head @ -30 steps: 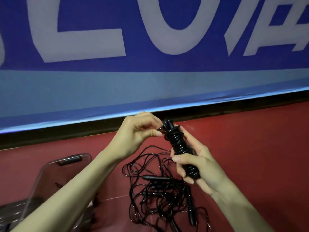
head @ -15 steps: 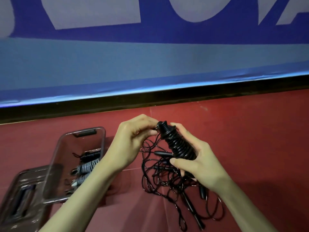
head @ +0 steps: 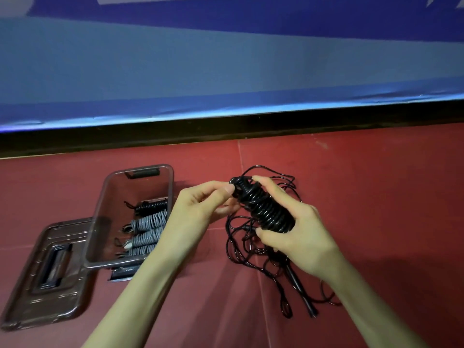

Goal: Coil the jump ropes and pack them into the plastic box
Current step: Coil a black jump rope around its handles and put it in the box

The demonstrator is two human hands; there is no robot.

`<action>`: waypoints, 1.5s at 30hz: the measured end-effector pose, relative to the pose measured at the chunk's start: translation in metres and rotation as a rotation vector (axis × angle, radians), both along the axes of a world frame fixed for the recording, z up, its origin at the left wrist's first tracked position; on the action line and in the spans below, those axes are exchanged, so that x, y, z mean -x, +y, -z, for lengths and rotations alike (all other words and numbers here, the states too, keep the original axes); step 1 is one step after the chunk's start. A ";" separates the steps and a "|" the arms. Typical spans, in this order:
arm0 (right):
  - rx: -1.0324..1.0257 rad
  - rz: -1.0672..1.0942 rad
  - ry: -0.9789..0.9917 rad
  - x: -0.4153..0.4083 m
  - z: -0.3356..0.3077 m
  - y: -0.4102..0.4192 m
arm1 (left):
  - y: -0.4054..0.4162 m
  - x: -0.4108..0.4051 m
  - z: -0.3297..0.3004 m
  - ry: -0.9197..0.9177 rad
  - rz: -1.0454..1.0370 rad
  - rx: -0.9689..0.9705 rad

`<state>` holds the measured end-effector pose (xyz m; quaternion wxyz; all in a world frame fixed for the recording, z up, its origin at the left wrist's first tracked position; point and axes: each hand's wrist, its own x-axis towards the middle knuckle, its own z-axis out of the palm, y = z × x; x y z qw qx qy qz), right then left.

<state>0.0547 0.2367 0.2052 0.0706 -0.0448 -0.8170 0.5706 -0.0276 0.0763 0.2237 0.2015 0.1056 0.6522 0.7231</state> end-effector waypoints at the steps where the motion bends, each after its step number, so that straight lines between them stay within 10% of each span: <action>1: -0.020 0.003 -0.005 0.000 0.000 -0.001 | 0.001 -0.002 0.001 0.009 -0.025 0.007; 22: -0.052 0.092 0.038 -0.015 0.025 -0.002 | 0.009 -0.013 0.014 0.026 -0.056 0.105; 31: -0.166 0.128 0.095 -0.017 0.041 0.000 | 0.016 -0.010 0.018 0.477 -0.088 0.532; 45: -0.426 0.112 0.026 -0.019 0.058 0.000 | 0.023 -0.006 0.052 -0.118 -0.216 0.137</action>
